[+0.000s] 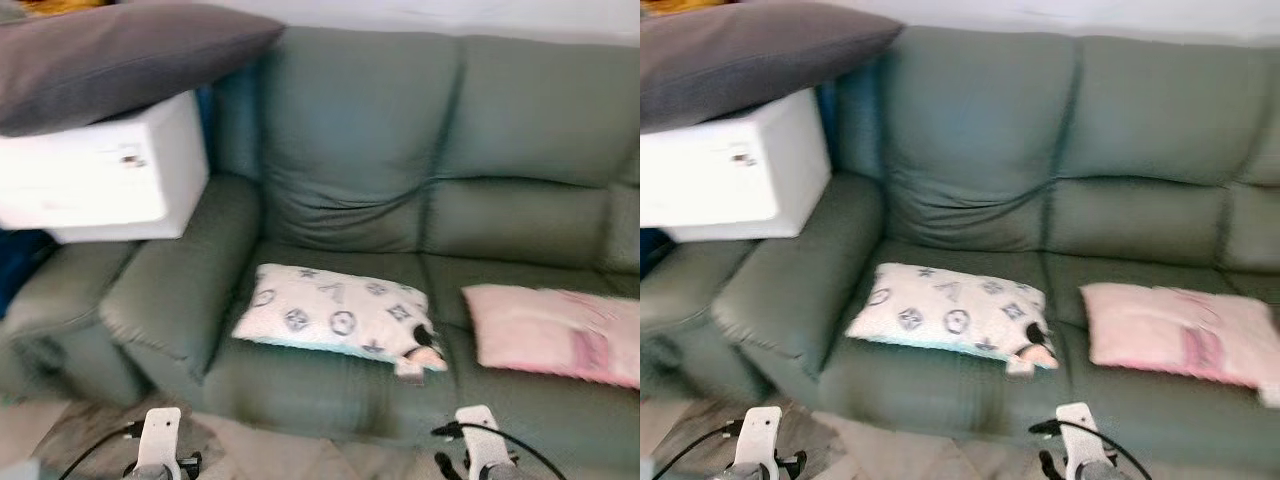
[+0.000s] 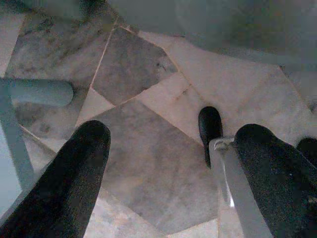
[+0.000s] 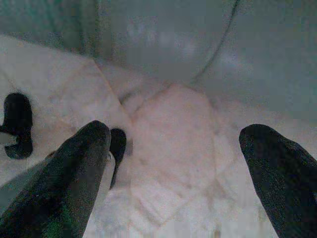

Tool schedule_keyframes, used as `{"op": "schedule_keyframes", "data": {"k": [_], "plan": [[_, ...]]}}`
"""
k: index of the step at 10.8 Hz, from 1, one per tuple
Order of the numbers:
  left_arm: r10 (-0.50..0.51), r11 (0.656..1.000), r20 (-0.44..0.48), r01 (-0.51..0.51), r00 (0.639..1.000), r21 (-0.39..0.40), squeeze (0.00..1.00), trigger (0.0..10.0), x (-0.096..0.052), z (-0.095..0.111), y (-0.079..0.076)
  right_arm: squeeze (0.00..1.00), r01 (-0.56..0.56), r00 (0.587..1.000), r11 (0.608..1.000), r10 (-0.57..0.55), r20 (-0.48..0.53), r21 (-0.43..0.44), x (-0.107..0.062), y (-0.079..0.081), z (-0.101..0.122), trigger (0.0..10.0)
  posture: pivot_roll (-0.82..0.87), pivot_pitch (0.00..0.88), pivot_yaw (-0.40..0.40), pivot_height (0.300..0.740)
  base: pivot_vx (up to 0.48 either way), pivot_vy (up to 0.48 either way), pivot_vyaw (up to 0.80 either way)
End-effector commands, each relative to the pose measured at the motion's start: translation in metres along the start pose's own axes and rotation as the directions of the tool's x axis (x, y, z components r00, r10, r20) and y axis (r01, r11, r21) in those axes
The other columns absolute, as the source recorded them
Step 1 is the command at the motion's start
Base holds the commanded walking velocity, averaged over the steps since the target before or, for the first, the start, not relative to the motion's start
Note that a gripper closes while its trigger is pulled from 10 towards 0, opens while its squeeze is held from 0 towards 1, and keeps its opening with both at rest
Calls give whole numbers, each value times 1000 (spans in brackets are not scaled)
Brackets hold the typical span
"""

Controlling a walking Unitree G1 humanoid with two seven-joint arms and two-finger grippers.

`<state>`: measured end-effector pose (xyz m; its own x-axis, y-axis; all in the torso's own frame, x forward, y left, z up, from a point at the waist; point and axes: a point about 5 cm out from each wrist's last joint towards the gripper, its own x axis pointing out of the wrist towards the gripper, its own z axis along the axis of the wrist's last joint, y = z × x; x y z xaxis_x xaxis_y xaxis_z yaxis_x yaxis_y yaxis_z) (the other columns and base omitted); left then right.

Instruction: Move the pillow to the sofa

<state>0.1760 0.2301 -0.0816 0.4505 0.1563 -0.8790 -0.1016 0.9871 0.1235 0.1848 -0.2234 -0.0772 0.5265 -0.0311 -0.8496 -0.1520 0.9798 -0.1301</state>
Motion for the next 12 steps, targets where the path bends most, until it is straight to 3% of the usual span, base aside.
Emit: {"op": "schedule_keyframes", "data": {"k": [1, 8, 12], "plan": [[6, 1000, 17, -6, 1000, 14, 0, 10000, 0, 9, 3, 0, -1, 1000, 1000, 1, -22, -8, 0, 1, -4, 10000, -209, 0, 9, 740, 0, 0, -800], [6, 997, 15, -7, 1000, 76, 0, 10000, -1, 1, 6, 0, -25, 999, 997, 23, -23, -70, 2, 13, 2, 10000, -208, 0, 20, 740, 0, 0, 0], [1, 994, 48, -6, 999, 110, 0, 10000, 1, 25, -6, 0, -27, 999, 995, 24, -31, -93, 2, 12, 0, 10000, -207, 0, 24, 740, -66, 0, 0]]}}
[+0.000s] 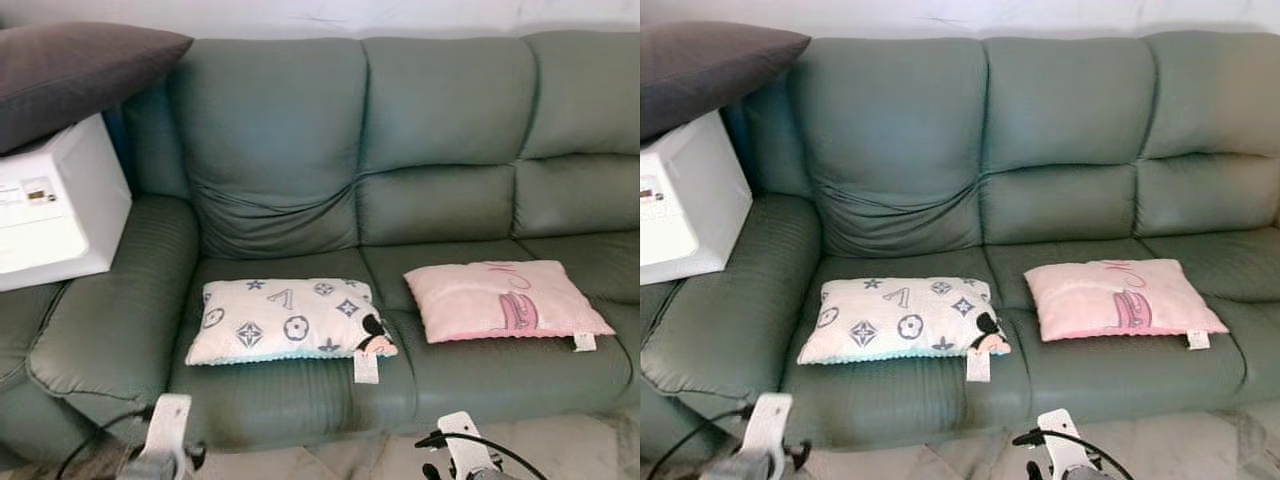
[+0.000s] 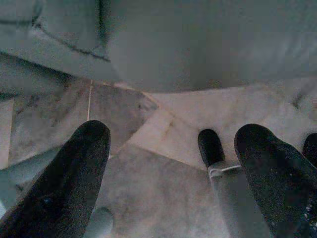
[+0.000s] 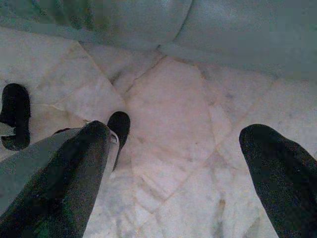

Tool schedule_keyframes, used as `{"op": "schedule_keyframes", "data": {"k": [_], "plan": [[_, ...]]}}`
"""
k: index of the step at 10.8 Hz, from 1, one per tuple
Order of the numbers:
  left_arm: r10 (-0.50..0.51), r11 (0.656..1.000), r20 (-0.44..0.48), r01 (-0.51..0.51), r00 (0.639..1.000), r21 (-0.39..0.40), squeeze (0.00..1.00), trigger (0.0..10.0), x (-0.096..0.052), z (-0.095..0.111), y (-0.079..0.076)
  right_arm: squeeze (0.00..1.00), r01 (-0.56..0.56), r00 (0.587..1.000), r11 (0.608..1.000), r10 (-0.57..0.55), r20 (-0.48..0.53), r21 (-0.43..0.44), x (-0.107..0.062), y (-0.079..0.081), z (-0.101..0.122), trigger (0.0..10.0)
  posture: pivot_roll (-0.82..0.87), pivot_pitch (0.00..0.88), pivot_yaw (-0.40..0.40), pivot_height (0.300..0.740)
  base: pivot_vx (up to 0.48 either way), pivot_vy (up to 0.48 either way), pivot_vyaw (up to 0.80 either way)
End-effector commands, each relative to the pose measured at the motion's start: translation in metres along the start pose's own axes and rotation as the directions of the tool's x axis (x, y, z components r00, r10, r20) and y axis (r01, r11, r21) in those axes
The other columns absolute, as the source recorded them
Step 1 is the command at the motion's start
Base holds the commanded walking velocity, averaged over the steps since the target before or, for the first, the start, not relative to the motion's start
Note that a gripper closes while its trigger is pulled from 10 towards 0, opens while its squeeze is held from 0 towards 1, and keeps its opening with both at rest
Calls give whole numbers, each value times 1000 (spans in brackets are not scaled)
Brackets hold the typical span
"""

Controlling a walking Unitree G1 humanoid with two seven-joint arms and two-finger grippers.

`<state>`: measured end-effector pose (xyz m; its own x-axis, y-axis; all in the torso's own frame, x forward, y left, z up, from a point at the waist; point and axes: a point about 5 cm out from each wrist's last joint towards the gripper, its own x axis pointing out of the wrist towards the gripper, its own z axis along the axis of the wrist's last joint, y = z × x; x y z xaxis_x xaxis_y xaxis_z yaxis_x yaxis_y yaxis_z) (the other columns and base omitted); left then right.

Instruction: Move the pillow to the sofa

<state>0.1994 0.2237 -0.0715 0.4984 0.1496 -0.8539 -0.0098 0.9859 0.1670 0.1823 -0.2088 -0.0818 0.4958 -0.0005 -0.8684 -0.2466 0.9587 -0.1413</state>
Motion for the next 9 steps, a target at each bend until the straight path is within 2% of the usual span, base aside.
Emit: {"op": "schedule_keyframes", "data": {"k": [1, 3, 6, 9], "plan": [[6, 1000, 6, -6, 1000, 13, 0, 10000, 0, 8, -3, 0, 12, 1000, 1000, -12, -9, -7, -1, -4, -2, 10000, -206, 0, 24, 740, -307, 0, 0], [4, 1000, 11, -4, 1000, 21, 0, 10000, 1, 14, -8, 0, 12, 1000, 1000, -12, -11, -8, -1, -6, -3, 10000, -205, 0, 26, 740, -308, 0, 0], [11, 999, 1, -11, 1000, 30, 0, 10000, 1, 9, -3, 0, 11, 1000, 1000, -11, -10, -13, -1, -5, -2, 10000, -203, 0, 29, 740, -308, 0, 0], [12, 999, -2, -12, 1000, 46, 0, 10000, 0, 8, -1, 0, -4, 1000, 1000, 4, -1, -13, 2, 9, 5, 10000, -201, 0, 32, 740, -309, 0, 0]]}}
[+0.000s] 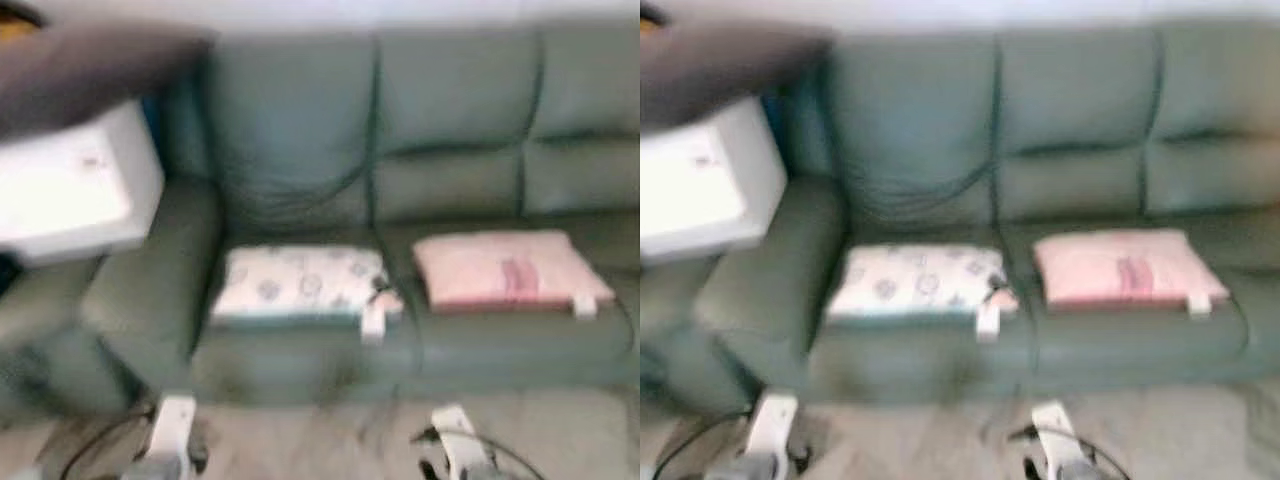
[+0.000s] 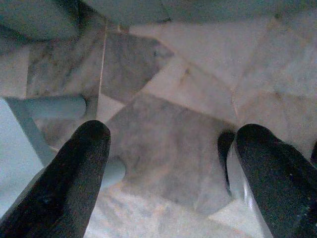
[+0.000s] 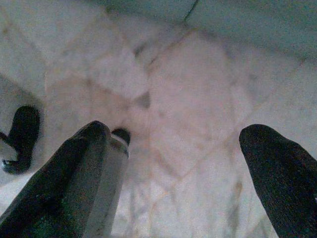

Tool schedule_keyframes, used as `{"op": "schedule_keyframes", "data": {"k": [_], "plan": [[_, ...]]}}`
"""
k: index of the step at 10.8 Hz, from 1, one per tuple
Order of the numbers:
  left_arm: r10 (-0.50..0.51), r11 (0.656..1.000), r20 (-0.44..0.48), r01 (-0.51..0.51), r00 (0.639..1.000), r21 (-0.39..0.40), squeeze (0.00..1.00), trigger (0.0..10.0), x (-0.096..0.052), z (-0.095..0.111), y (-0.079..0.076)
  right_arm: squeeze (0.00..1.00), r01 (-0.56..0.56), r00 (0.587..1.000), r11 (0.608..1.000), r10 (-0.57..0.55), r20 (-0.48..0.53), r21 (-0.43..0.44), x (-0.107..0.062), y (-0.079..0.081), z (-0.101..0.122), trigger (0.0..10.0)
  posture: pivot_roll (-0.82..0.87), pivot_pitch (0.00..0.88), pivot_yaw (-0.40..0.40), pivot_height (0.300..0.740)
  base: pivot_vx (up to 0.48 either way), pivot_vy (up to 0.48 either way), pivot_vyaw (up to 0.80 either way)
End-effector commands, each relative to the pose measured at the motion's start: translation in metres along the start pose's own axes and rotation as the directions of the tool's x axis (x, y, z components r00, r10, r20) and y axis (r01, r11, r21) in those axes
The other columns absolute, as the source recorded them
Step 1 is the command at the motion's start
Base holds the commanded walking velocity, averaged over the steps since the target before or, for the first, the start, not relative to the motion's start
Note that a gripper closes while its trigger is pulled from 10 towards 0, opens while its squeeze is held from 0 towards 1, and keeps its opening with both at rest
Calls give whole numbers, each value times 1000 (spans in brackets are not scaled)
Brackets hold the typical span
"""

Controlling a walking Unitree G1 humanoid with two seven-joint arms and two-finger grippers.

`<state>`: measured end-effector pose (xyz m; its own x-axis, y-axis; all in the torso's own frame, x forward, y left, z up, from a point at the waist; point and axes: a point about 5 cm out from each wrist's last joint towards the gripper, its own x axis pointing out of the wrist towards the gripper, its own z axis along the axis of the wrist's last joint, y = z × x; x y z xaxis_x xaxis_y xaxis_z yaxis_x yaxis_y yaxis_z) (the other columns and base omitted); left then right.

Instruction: Move the pillow to the sofa

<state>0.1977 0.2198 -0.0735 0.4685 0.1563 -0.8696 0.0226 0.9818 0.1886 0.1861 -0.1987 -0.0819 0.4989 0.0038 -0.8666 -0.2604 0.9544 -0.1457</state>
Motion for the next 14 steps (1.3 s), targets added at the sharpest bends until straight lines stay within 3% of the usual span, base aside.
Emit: {"op": "schedule_keyframes", "data": {"k": [1, 4, 6, 8, 10, 12, 14], "plan": [[9, 1000, 31, -10, 999, 11, 0, 10000, 0, 9, 4, 0, -5, 1000, 1000, 5, -2, 1, 1, 5, 2, 10000, -200, 0, 33, 740, -311, 0, 0], [9, 1000, 29, -9, 1000, 24, 0, 10000, 0, 9, 4, 0, -8, 1000, 1000, 8, 4, 0, 2, 9, 6, 10000, -198, 0, 35, 740, -314, 0, 0], [8, 999, 29, -9, 1000, 34, 0, 10000, 0, 8, 5, 0, 7, 1000, 1000, -7, -2, -1, -2, -10, -3, 10000, -195, 0, 36, 740, -154, 0, 0], [8, 999, 30, -9, 1000, 33, 0, 10000, 0, 8, 5, 0, 33, 999, 999, -33, -19, -4, -12, -41, -25, 10000, -194, 0, 33, 740, 0, 0, 0], [-12, 999, 40, 11, 999, 36, 0, 10000, 0, 9, 2, 0, 45, 997, 999, -45, -55, -5, -18, -52, -40, 10000, -196, 0, 27, 740, 0, 0, -372], [-20, 999, 38, 19, 999, 37, 0, 10000, 0, 9, 1, 0, 42, 997, 999, -43, -64, -20, -16, -46, -41, 10000, -199, 0, 24, 740, 0, 0, -759], [-29, 999, 31, 28, 999, 32, 0, 10000, 0, 8, 0, 0, 11, 999, 999, -12, -37, -37, -5, -16, -18, 10000, -199, 0, 22, 740, 0, 0, -766]]}}
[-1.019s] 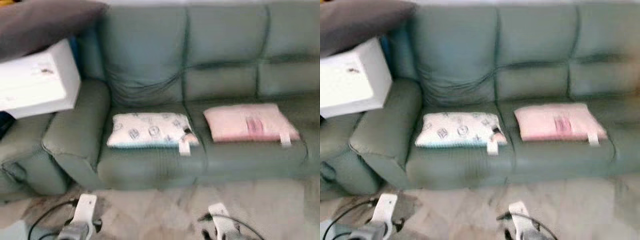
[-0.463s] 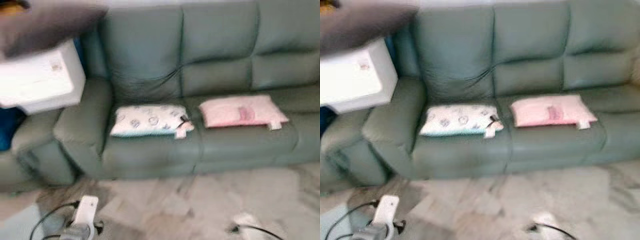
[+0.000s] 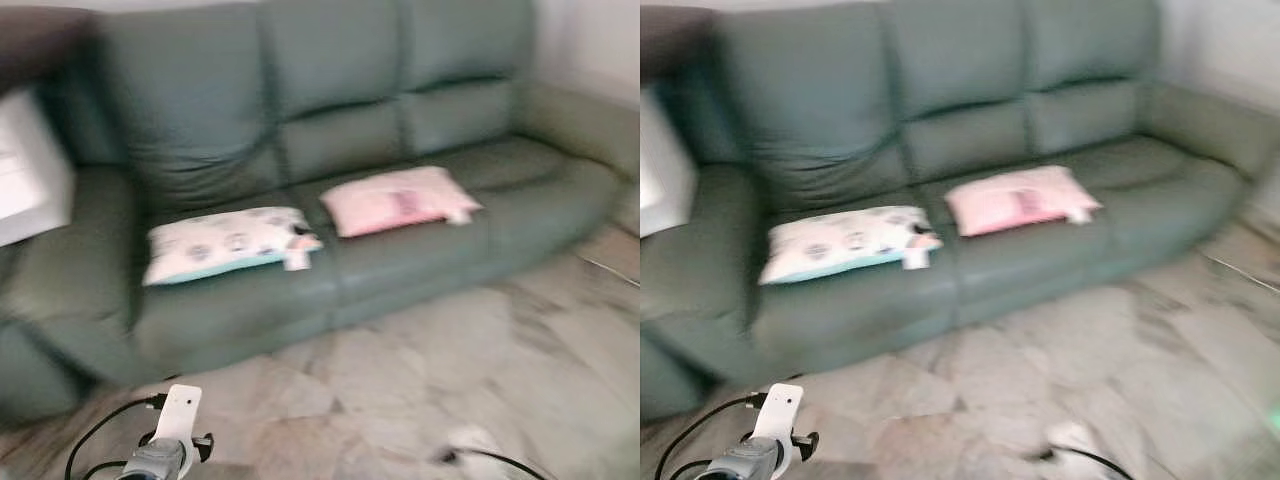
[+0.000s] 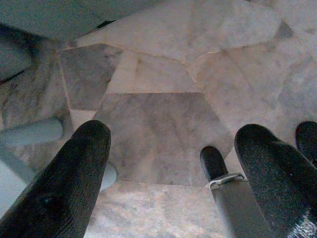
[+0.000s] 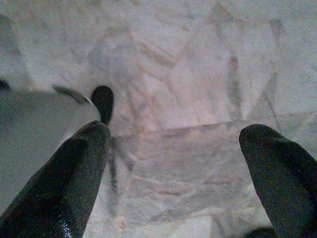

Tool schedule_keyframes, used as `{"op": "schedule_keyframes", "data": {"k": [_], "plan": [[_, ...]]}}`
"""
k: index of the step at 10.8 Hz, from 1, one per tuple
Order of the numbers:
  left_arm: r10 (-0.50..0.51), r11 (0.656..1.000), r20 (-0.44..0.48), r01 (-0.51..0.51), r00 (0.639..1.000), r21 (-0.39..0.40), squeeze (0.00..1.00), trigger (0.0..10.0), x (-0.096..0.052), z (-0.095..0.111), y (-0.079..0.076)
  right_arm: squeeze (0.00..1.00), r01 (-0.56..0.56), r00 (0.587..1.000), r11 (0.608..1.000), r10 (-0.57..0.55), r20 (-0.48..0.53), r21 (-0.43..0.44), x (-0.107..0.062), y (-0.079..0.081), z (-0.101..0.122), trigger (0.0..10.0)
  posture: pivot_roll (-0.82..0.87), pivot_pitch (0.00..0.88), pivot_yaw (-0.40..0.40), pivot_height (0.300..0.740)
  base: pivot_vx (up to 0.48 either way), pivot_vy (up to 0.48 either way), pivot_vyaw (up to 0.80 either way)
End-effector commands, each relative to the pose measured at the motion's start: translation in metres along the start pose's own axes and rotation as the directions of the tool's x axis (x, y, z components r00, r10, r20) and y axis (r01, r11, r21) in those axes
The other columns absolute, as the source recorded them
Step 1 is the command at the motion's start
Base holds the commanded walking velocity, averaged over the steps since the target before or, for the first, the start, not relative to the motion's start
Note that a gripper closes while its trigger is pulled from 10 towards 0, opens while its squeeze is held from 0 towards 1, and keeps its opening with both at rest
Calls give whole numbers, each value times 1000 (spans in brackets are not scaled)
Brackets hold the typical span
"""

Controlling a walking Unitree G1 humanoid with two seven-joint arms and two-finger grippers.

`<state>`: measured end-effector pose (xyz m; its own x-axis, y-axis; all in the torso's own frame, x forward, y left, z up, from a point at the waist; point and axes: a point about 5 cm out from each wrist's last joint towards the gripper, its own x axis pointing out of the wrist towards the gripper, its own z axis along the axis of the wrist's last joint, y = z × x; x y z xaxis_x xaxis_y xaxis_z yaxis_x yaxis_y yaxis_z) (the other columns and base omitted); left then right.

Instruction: Move the pillow to the sofa

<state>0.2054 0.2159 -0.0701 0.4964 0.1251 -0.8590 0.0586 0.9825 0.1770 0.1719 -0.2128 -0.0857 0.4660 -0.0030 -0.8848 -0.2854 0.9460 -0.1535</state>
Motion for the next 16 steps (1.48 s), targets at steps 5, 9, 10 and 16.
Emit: {"op": "schedule_keyframes", "data": {"k": [5, 9, 10, 16], "plan": [[-15, 1000, -1, 15, 1000, 2, 0, 10000, 0, 1, 1, 0, 29, 999, 999, -28, 34, -39, 1, -15, 32, 10000, -201, 0, 16, 740, 0, 0, -768], [-22, 1000, 1, 22, 1000, -6, 0, 10000, 0, 2, 1, 0, 26, 1000, 998, -26, 7, -50, -2, -17, 10, 10000, -202, 0, 15, 740, 0, 0, -769], [-22, 1000, 1, 22, 1000, -10, 0, 10000, 0, 2, 1, 0, 24, 1000, 999, -24, 1, -48, -2, -15, 6, 10000, -203, 0, 16, 740, 0, 0, -763], [25, 1000, 8, -25, 1000, 7, 0, 10000, 0, 2, 4, 0, 23, 1000, 998, -24, -17, -51, -1, -6, 0, 10000, -204, 0, 18, 740, 0, 0, -765]]}}
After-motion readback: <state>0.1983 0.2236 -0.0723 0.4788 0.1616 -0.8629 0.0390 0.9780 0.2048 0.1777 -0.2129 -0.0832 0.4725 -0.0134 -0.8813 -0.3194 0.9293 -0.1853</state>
